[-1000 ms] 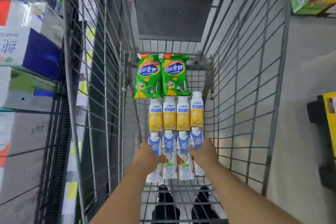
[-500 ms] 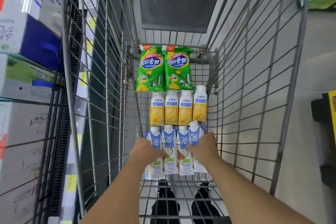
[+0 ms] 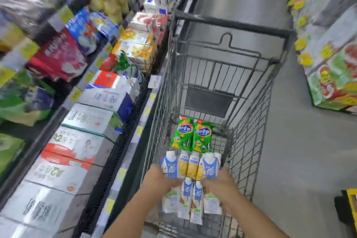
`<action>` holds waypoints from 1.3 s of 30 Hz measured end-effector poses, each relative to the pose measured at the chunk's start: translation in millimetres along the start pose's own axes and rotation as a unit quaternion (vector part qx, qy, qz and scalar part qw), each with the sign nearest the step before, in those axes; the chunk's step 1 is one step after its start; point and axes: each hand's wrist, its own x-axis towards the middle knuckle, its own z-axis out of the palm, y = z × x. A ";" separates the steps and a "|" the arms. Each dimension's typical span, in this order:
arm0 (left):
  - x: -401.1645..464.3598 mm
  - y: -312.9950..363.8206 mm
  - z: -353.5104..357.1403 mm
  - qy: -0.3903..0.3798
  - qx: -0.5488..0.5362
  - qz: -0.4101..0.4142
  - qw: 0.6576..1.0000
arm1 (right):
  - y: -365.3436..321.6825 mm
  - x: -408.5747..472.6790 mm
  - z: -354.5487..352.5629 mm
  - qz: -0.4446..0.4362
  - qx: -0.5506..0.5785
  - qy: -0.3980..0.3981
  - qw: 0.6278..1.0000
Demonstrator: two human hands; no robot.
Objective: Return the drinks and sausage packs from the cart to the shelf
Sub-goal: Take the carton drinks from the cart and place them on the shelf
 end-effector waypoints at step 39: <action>-694.7 -376.5 -283.9 0.666 -0.232 0.130 0.697 | -64.0 -711.5 312.1 -0.641 -0.178 -0.384 0.640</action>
